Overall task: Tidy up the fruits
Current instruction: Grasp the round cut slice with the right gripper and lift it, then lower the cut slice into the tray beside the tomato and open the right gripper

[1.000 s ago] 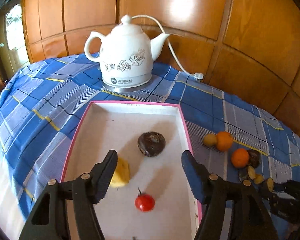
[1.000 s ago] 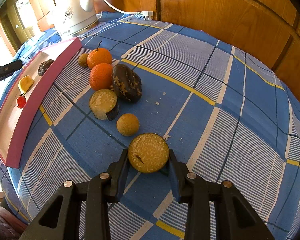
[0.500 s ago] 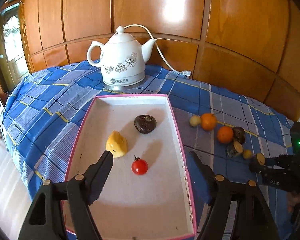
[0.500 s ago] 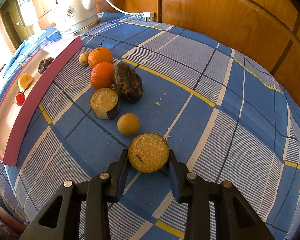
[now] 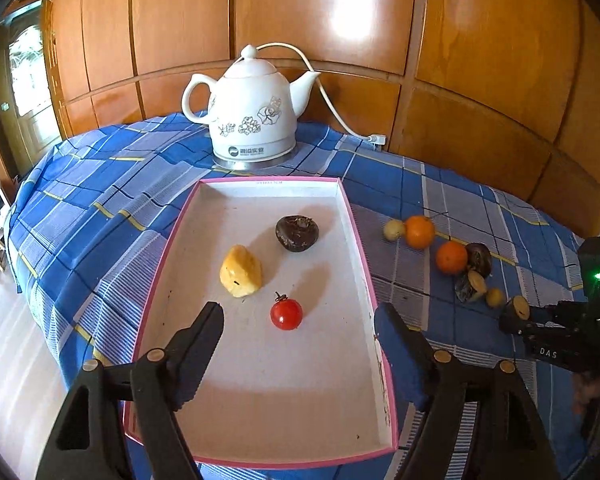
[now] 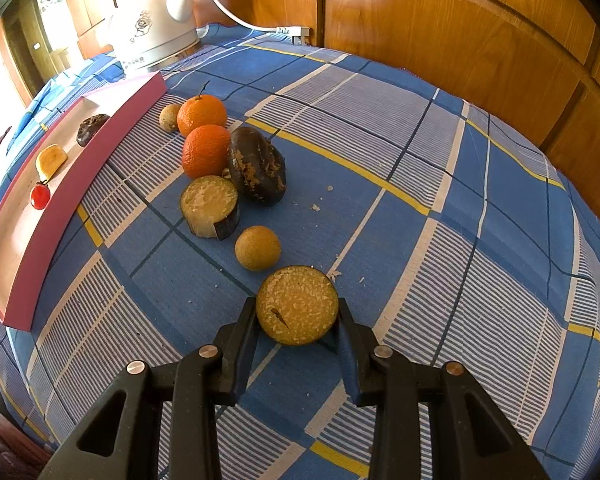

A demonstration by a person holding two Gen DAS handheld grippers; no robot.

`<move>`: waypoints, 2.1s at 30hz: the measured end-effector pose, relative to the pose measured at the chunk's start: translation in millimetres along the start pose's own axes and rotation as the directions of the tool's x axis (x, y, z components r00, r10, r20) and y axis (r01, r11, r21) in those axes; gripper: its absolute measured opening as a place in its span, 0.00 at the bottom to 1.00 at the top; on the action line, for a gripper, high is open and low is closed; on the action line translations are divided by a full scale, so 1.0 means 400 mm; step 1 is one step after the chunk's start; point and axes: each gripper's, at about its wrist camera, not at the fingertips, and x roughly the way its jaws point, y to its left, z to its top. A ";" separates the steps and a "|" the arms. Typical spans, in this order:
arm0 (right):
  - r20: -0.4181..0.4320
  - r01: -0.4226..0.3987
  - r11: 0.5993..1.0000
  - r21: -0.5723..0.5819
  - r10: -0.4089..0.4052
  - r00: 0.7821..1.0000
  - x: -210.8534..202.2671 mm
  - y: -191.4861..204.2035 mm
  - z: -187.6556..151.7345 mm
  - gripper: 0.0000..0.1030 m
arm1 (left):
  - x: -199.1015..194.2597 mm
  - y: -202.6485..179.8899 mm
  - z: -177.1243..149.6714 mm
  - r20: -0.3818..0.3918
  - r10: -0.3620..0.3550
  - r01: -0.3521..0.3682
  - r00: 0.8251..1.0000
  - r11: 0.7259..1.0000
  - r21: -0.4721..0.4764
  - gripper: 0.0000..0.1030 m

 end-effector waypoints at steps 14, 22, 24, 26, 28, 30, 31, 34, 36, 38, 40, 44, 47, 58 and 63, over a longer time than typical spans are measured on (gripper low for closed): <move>-0.036 0.006 1.000 -0.026 -0.007 0.999 -0.010 0.016 -0.003 0.35 | 0.005 0.053 -0.017 -0.012 0.009 -0.010 1.000 0.999 -0.041 0.78; -0.068 -0.024 0.999 -0.046 0.021 0.997 -0.065 0.059 -0.008 0.35 | -0.004 0.119 -0.026 0.006 0.060 -0.059 0.998 0.996 -0.064 0.78; -0.037 -0.058 0.996 -0.063 0.056 0.998 -0.091 0.092 -0.002 0.35 | -0.006 0.134 -0.029 0.007 0.067 -0.066 0.998 0.995 -0.077 0.78; -0.010 -0.099 0.992 -0.082 0.099 0.995 -0.109 0.126 0.005 0.35 | -0.008 0.143 -0.033 0.007 0.069 -0.068 0.998 0.994 -0.087 0.78; 0.011 -0.131 0.985 -0.115 0.133 0.991 -0.121 0.173 0.015 0.35 | -0.010 0.149 -0.036 0.007 0.068 -0.067 0.998 0.993 -0.093 0.78; 0.023 -0.160 0.978 -0.133 0.164 0.986 -0.123 0.215 0.027 0.35 | -0.014 0.152 -0.038 0.009 0.065 -0.064 0.998 0.993 -0.096 0.78; 0.031 -0.180 0.973 -0.142 0.186 0.982 -0.124 0.237 0.040 0.35 | -0.017 0.152 -0.039 0.011 0.064 -0.063 0.998 0.993 -0.096 0.78; 0.055 -0.215 0.962 -0.167 0.227 0.972 -0.128 0.293 0.075 0.35 | -0.021 0.152 -0.043 0.014 0.062 -0.060 0.998 0.994 -0.090 0.78; 0.068 -0.245 0.953 -0.178 0.260 0.963 -0.129 0.329 0.103 0.35 | -0.023 0.154 -0.046 0.013 0.059 -0.058 0.998 0.994 -0.093 0.78; 0.081 -0.256 0.946 -0.201 0.277 0.957 -0.132 0.377 0.128 0.35 | -0.024 0.158 -0.049 0.012 0.056 -0.055 0.998 0.993 -0.102 0.78; 0.088 -0.265 0.939 -0.217 0.289 0.953 -0.124 0.412 0.155 0.35 | -0.026 0.164 -0.052 0.011 0.056 -0.055 0.998 0.992 -0.110 0.78; 0.084 -0.269 0.938 -0.218 0.292 0.953 -0.100 0.458 0.192 0.35 | -0.026 0.183 -0.058 0.009 0.061 -0.059 0.998 0.990 -0.129 0.78; 0.071 -0.258 0.942 -0.214 0.279 0.958 -0.072 0.485 0.214 0.35 | -0.025 0.194 -0.065 0.005 0.062 -0.061 0.998 0.989 -0.136 0.78; 0.008 -0.204 0.963 -0.177 0.209 0.978 0.049 0.508 0.264 0.35 | -0.028 0.200 -0.070 0.004 0.061 -0.060 0.998 0.989 -0.136 0.78; 0.016 -0.220 0.963 -0.157 0.225 0.974 0.051 0.494 0.254 0.38 | -0.026 0.195 -0.069 0.005 0.062 -0.061 0.998 0.990 -0.130 0.78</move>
